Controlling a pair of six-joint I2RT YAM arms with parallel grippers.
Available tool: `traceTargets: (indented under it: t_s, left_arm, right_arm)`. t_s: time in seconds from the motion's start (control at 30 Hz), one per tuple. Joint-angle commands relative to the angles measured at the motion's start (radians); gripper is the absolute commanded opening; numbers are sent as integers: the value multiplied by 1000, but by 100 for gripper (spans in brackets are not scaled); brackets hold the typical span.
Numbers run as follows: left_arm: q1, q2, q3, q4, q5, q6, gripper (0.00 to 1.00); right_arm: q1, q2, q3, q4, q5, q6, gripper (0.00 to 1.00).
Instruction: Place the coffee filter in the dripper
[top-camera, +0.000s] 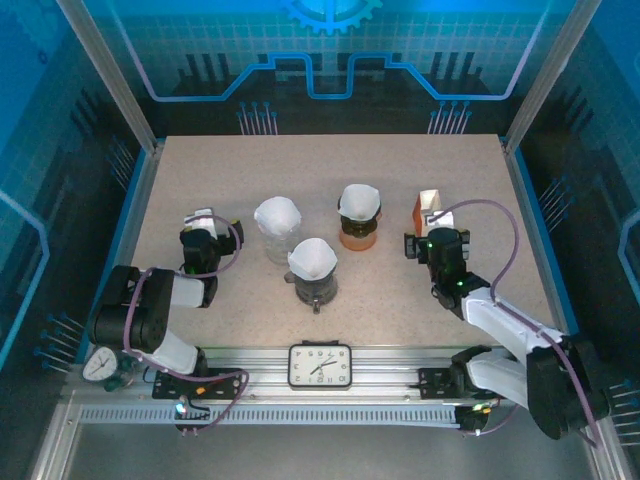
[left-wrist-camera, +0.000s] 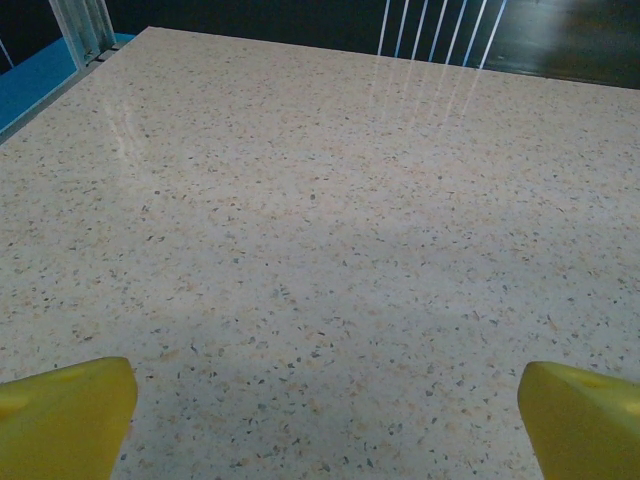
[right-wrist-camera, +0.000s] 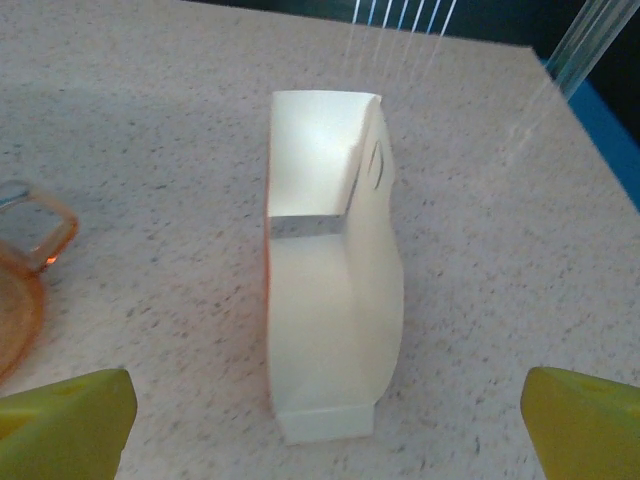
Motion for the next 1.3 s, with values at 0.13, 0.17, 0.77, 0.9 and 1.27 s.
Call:
traceTargets:
  t_s: [0.13,0.17,0.77,0.9,1.27]
  left_arm:
    - [-8,9,22,17,-9,27,99]
    - [-9,9,22,17,-11,27,99]
    - [-10,9,23,15,-13,27,99]
    - [-11,8,23,16,-13,28,99]
    - [-11,9,23,15,-13,28,99]
  right_arm:
    - [-69,240,-57,517,-78,-163,100]
    - [-76,261,-51,537,-109,-177,100]
    - [-218,416,-30,620,-288,-81,100]
    - [-229,414,-40,637,-270,-60,100]
    - [-210,419,-32,629,-249,-78,100]
